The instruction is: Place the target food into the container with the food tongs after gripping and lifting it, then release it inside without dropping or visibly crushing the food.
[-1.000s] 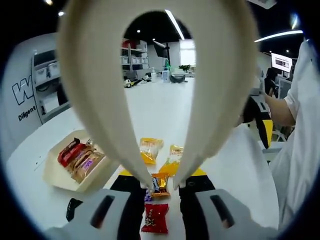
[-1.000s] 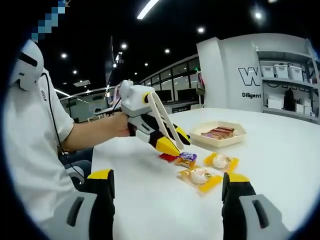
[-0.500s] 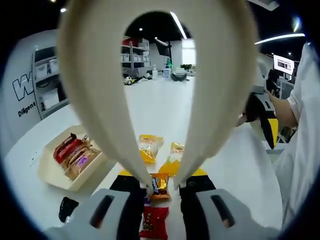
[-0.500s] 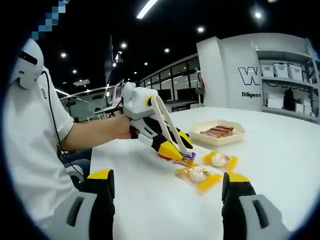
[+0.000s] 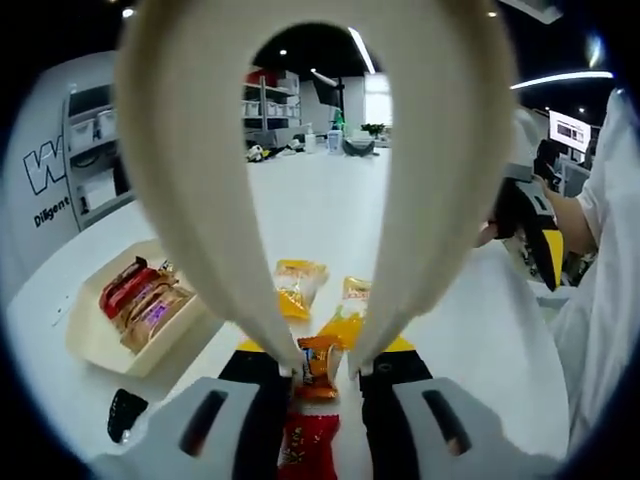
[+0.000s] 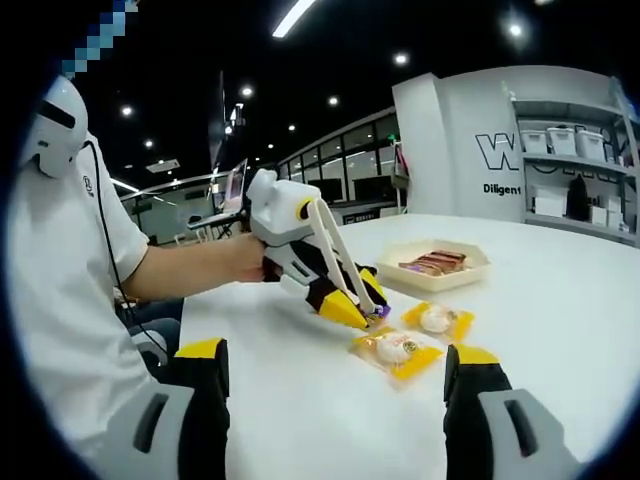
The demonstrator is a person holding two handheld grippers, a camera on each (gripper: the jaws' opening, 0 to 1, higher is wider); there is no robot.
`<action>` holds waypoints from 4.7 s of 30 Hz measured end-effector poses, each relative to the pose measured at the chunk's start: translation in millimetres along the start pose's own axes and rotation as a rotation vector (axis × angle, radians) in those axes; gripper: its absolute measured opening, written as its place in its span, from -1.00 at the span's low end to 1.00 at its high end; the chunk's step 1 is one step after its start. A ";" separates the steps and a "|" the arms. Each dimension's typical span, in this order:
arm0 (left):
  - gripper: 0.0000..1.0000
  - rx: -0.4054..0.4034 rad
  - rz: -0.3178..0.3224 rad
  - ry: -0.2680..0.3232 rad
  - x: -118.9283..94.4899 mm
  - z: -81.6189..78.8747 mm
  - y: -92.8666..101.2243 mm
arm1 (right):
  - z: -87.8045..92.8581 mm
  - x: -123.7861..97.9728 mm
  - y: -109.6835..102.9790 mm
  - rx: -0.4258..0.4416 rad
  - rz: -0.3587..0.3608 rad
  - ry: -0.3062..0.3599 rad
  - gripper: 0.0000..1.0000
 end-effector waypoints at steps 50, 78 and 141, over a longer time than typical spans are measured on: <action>-0.61 -0.003 0.091 0.000 -17.8 -2.0 0.7 | 4.2 -3.1 -0.6 0.005 0.001 -0.002 0.76; -0.62 0.100 0.074 -0.033 -62.8 -38.6 -76.6 | 1.9 -1.2 0.4 -0.002 -0.001 -0.007 0.76; -0.60 0.336 0.102 -0.265 -2.9 -5.2 -211.3 | 11.9 -3.8 19.7 0.027 0.044 -0.049 0.75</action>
Point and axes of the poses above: the point that each gripper's makers call its tool centre point, and the gripper's own axes: x roughly forward along the fingers, y roughly to its right, z roughly out of its underside, the point moved 3 cm from there along -x, roughly backward along the fingers, and after that the axes turned 2 degrees about -x, right-handed, at the moved point
